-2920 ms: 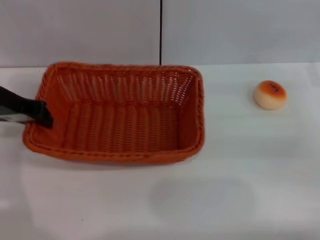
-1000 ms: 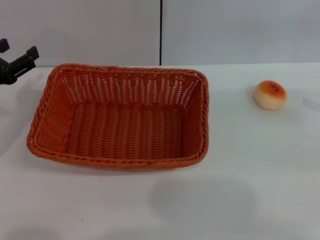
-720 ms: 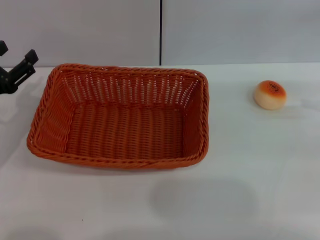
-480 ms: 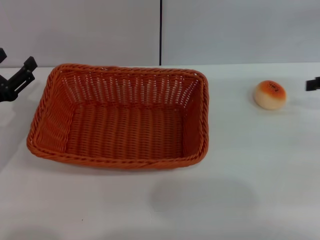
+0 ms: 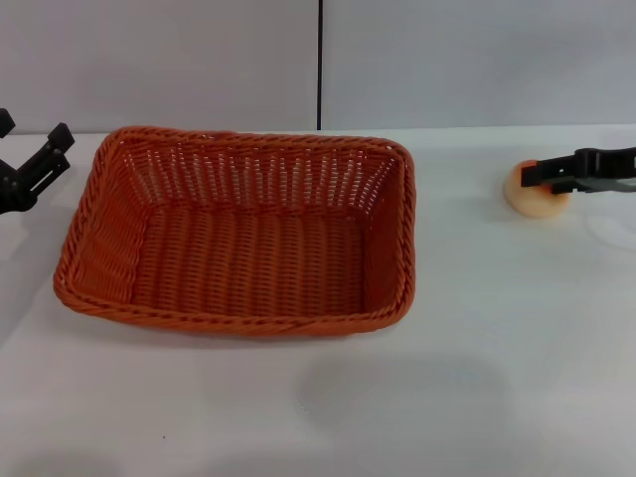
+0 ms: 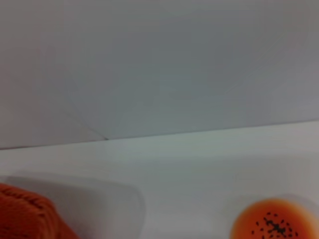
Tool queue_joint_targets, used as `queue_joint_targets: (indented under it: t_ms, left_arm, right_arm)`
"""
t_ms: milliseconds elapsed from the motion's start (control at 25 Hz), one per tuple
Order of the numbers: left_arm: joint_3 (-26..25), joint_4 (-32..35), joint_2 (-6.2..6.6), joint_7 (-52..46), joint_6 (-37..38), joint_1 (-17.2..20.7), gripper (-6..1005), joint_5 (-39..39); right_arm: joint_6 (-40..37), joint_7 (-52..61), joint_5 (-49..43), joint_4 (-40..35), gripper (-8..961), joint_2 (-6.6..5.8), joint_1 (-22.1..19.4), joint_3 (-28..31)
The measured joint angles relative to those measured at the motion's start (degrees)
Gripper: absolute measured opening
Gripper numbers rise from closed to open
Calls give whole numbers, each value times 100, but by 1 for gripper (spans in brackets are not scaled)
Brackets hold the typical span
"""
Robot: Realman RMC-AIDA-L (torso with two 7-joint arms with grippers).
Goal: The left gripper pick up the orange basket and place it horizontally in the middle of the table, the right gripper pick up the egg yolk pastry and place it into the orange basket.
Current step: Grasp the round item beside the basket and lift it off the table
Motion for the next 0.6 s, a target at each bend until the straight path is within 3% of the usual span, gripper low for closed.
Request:
queue_joint_targets:
  t_ms: [280, 600]
  left_arm:
    - [10, -33, -2, 7, -2, -51, 802, -6]
    - [53, -43, 1, -10, -34, -189, 802, -9]
  right_arm:
    - [515, 22, -19, 356, 539, 7, -19, -84]
    - [647, 24, 12, 247, 514, 13, -200, -53]
